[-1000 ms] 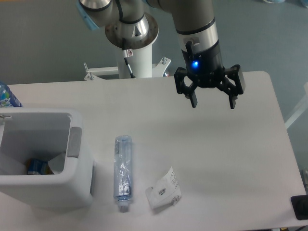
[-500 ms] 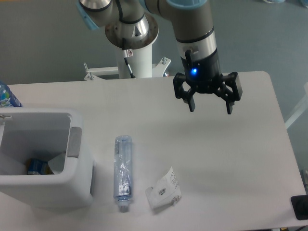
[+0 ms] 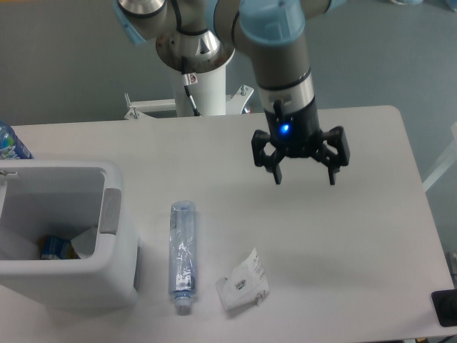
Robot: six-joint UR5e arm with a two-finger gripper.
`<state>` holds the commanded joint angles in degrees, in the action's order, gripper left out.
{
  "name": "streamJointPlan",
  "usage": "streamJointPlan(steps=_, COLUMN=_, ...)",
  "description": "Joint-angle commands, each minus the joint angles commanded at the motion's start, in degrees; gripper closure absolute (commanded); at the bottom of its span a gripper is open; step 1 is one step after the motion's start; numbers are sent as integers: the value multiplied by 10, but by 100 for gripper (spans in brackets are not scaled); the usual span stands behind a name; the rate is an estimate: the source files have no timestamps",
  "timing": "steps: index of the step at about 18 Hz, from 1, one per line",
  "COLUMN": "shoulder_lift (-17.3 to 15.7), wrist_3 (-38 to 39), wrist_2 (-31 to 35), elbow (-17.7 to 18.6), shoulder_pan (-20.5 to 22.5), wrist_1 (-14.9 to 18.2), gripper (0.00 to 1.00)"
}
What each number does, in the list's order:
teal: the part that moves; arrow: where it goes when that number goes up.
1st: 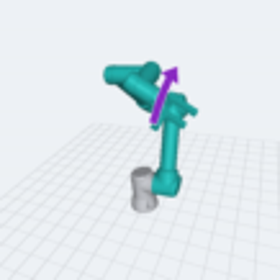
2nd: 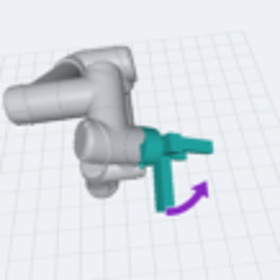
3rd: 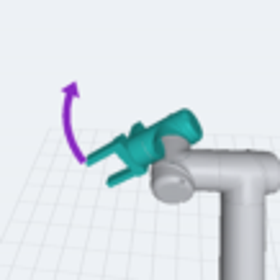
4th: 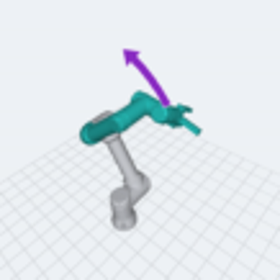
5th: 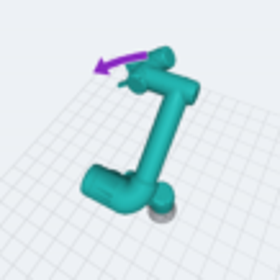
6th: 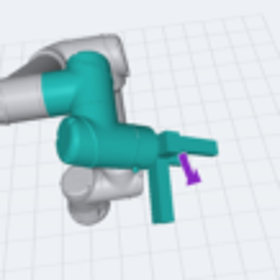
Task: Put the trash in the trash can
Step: 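Move the open gripper toward the crumpled white paper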
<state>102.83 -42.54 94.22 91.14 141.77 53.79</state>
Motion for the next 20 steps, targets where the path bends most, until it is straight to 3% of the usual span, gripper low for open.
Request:
streamJointPlan(steps=11, shoulder_lift=57, wrist_3=34, wrist_2=1, elbow=8, shoulder_pan=-33, wrist_1=-11, gripper=0)
streamJointPlan(steps=16, shoulder_lift=109, wrist_3=35, wrist_2=-3, elbow=2, shoulder_pan=-55, wrist_1=-61, gripper=0)
streamJointPlan(steps=20, shoulder_lift=142, wrist_3=41, wrist_2=-21, elbow=-3, shoulder_pan=-63, wrist_1=-66, gripper=0)
